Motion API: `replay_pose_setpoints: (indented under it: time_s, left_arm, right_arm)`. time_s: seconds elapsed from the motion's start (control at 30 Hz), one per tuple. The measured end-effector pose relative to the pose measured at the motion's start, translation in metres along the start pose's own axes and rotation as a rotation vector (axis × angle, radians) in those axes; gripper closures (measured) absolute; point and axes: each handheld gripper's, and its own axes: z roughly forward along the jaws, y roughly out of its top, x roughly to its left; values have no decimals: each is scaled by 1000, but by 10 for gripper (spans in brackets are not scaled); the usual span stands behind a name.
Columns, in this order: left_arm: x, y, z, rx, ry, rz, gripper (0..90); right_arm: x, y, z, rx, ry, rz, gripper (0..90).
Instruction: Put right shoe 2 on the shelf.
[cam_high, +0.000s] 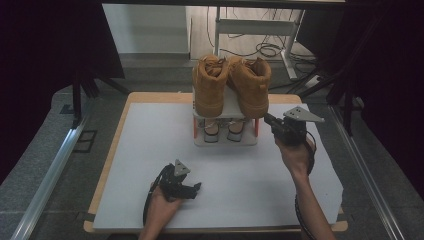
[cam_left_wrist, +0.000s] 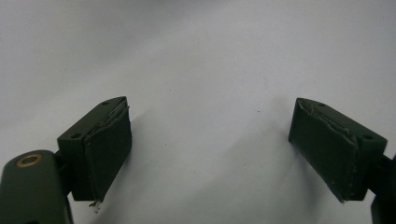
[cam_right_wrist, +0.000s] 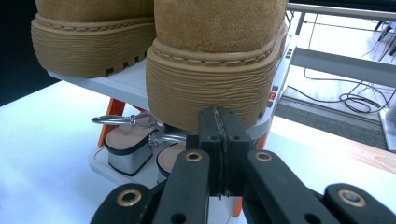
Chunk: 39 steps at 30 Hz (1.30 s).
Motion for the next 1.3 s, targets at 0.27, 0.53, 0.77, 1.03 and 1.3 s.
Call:
replay_pose_setpoints:
  time_s: [0.27,0.53,0.77,1.03,1.3]
  left_arm:
    - [0,0,0,2,0,1,132]
    - [0,0,0,2,1,1,132]
    - [0,0,0,2,0,-3,132]
    - [0,0,0,2,1,1,132]
    - [0,0,0,2,0,1,132]
  right_arm:
    - [2,0,3,3,-8,-11,898]
    - [7,2,9,4,3,-18,898]
    - [14,5,21,8,14,-22,899]
    - [20,8,34,14,22,-24,899]
    - [23,12,44,21,29,-29,899]
